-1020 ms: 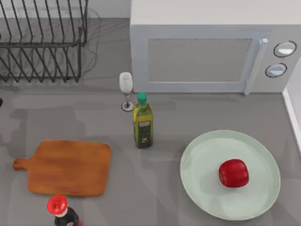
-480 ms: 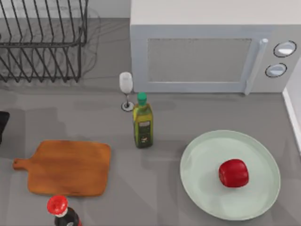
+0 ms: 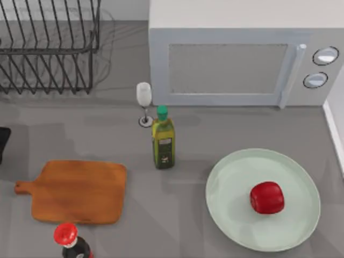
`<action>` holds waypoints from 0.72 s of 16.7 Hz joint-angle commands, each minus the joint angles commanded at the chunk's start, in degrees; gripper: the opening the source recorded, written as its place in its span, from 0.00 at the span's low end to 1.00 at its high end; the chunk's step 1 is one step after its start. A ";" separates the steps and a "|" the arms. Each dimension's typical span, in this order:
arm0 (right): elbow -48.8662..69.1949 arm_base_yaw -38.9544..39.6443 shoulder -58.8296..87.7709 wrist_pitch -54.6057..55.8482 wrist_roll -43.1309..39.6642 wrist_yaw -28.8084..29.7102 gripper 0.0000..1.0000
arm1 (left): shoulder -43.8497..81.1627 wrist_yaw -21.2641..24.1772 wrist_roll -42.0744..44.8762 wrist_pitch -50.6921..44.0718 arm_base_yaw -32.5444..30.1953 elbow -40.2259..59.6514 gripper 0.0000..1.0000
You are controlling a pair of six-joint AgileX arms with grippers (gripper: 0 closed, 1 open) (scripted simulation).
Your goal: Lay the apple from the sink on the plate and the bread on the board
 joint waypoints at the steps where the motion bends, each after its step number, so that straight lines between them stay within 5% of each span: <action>1: 0.00 0.00 0.00 0.00 0.00 0.00 1.00 | 0.00 0.00 0.00 0.00 0.00 0.00 0.47; 7: 0.00 0.00 0.00 0.00 0.00 0.00 1.00 | 0.00 0.00 0.00 0.00 0.00 0.00 0.02; 12: 0.00 0.00 0.00 0.00 0.00 0.00 1.00 | 0.00 0.00 0.00 0.00 0.00 0.00 0.00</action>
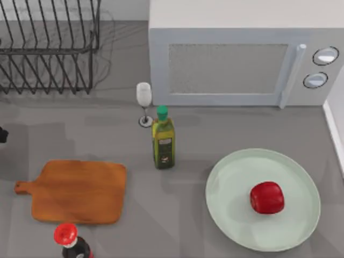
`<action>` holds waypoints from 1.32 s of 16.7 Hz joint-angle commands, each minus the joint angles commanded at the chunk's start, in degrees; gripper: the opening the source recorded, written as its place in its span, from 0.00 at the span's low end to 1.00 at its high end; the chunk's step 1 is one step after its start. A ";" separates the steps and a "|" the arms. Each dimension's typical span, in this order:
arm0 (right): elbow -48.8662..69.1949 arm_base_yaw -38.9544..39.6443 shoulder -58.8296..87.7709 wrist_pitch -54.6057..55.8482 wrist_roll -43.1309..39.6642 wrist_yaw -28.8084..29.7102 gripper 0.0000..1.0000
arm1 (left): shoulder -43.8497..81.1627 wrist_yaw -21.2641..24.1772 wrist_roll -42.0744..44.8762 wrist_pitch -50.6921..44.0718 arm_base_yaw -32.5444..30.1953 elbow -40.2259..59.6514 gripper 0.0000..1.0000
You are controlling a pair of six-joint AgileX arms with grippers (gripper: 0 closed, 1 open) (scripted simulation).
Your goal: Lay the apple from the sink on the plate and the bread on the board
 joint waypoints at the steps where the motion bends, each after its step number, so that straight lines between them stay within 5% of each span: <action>1: 0.00 0.00 0.00 0.00 0.00 0.00 1.00 | 0.00 0.00 0.00 0.00 0.00 0.00 0.00; 22: 0.00 0.00 0.00 0.00 0.00 0.00 1.00 | -8.76 0.42 -0.39 -21.98 -0.27 14.45 0.00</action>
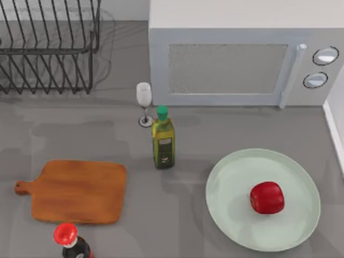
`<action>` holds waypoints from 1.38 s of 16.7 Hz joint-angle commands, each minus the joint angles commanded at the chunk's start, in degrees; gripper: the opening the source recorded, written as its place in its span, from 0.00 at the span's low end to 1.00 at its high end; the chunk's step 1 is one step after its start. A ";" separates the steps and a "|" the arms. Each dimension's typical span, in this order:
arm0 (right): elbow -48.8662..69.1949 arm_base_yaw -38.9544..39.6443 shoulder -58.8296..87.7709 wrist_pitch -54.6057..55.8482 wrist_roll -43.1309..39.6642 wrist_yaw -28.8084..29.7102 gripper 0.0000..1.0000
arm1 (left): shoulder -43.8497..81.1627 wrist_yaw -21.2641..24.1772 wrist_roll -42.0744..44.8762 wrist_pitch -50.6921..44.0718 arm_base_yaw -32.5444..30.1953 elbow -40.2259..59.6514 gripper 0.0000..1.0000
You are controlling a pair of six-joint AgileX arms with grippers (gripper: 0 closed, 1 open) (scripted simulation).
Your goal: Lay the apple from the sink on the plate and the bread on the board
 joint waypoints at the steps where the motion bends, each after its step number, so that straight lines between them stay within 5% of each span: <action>1: 0.00 0.00 0.00 0.00 0.00 0.00 1.00 | 0.24 -0.03 0.11 0.15 0.10 -0.14 0.00; 6: 0.00 0.00 0.00 0.00 0.00 0.00 1.00 | -1.24 -0.11 -6.11 1.40 -4.61 -3.16 0.00; 16: 0.00 0.00 0.00 0.00 0.00 0.00 1.00 | -10.07 -0.54 -36.55 8.44 -29.79 -19.02 0.00; 23: 0.00 0.00 0.00 0.00 0.00 0.00 1.00 | -11.01 -0.57 -39.31 9.23 -32.24 -20.80 0.00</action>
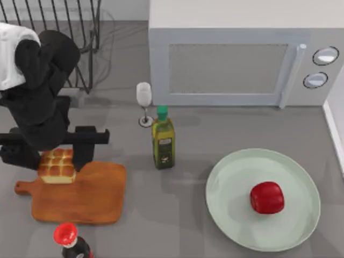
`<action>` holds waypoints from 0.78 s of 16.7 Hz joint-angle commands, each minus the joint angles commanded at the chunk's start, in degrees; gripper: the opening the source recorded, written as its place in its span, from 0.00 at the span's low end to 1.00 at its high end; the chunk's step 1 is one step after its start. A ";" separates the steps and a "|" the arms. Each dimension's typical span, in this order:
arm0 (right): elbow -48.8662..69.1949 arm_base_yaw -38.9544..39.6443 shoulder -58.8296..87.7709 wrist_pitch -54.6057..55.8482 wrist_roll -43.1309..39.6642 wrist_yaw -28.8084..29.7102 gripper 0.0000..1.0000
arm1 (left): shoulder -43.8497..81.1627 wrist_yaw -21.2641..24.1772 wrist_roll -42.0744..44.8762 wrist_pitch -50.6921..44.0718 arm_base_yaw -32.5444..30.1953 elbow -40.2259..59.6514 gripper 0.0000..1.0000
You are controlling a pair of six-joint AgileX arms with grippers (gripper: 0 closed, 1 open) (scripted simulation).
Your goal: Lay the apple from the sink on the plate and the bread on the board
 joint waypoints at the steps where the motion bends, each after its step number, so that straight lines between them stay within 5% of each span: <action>1: 0.00 0.00 0.00 0.00 0.00 0.00 1.00 | 0.01 0.00 0.00 0.03 0.00 -0.03 0.00; 13: 0.00 0.00 0.00 0.00 0.00 0.00 1.00 | 2.06 -0.01 -0.01 8.50 -0.06 -4.76 0.00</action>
